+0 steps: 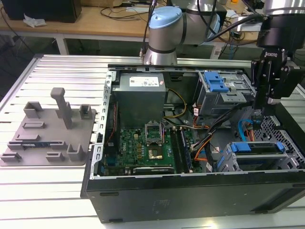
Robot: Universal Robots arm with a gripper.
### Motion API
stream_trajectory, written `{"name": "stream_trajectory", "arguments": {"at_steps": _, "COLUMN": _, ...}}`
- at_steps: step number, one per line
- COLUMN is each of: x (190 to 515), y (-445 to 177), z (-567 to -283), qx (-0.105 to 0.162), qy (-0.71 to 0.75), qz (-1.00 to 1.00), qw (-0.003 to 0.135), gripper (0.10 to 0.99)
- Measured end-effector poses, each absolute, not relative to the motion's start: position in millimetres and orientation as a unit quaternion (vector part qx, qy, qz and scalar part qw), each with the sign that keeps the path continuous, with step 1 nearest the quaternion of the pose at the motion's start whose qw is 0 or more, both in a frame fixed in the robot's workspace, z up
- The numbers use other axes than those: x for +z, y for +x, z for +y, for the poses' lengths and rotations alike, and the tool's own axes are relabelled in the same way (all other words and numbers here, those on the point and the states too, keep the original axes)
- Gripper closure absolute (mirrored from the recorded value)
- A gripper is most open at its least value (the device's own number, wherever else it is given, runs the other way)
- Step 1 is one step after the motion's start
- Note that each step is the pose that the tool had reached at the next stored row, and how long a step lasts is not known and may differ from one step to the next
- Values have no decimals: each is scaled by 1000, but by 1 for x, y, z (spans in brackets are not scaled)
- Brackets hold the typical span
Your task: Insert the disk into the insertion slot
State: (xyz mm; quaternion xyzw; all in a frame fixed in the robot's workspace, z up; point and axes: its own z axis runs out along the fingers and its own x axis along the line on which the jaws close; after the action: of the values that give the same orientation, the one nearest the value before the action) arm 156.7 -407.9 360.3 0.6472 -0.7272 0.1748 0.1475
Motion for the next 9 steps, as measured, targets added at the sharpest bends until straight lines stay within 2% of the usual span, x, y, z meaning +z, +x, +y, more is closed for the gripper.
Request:
{"name": "stream_trajectory", "arguments": {"at_steps": 3, "x": 360, "y": 157, "z": -407, "qx": 180, "qy": 646, "qz": -726, "qw": 152, "gripper": 647}}
{"name": "stream_trajectory", "arguments": {"at_steps": 9, "x": 351, "y": 157, "z": -405, "qx": 181, "qy": 646, "qz": -726, "qw": 152, "gripper": 647}}
